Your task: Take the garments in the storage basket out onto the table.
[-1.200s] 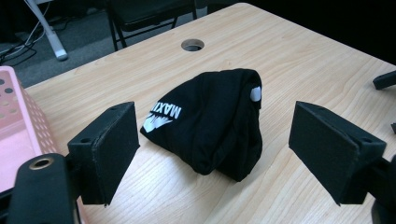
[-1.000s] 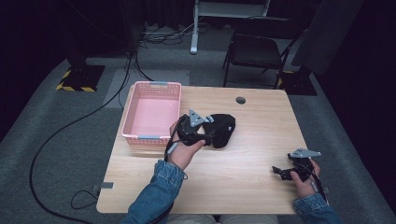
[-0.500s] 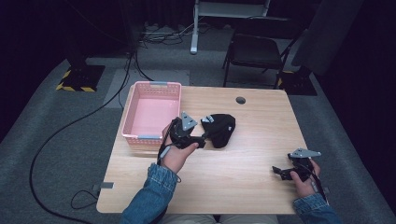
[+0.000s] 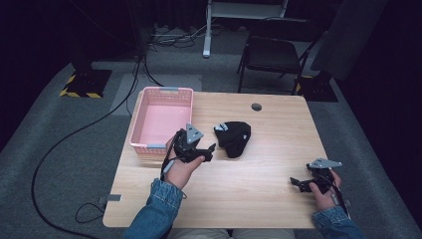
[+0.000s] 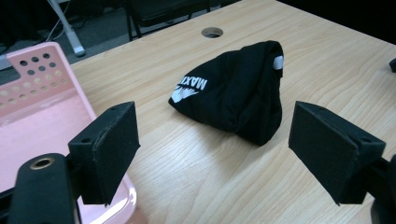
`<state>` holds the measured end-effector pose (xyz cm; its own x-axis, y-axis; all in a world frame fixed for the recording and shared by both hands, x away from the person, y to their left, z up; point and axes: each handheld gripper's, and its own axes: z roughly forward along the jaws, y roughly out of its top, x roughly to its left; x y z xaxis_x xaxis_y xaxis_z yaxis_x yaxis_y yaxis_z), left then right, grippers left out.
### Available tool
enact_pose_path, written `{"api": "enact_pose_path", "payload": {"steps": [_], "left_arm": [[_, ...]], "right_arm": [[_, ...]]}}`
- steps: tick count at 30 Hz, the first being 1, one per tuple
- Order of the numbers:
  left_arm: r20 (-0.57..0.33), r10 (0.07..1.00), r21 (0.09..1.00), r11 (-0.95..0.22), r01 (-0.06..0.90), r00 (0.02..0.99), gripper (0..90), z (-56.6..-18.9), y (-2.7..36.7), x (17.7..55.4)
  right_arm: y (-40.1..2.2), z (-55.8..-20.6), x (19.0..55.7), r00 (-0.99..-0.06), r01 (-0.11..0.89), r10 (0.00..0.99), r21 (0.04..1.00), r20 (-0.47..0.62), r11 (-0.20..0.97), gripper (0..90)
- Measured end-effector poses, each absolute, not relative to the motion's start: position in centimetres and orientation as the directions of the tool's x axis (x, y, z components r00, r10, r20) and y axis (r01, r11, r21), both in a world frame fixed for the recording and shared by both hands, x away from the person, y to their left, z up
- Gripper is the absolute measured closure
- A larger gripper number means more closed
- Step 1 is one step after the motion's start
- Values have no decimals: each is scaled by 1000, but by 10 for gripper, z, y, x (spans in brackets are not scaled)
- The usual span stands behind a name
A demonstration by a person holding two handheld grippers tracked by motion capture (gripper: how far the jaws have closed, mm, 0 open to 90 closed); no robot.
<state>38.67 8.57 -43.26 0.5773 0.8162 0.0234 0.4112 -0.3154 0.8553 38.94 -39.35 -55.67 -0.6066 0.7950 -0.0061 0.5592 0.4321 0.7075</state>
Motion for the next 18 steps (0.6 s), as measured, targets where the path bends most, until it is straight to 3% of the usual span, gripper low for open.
{"api": "enact_pose_path", "payload": {"steps": [18], "left_arm": [[29, 839, 848, -308, 430, 544, 158, -445, 112, 371]], "right_arm": [[-393, -557, 389, -607, 559, 795, 707, -6, 432, 0]]}}
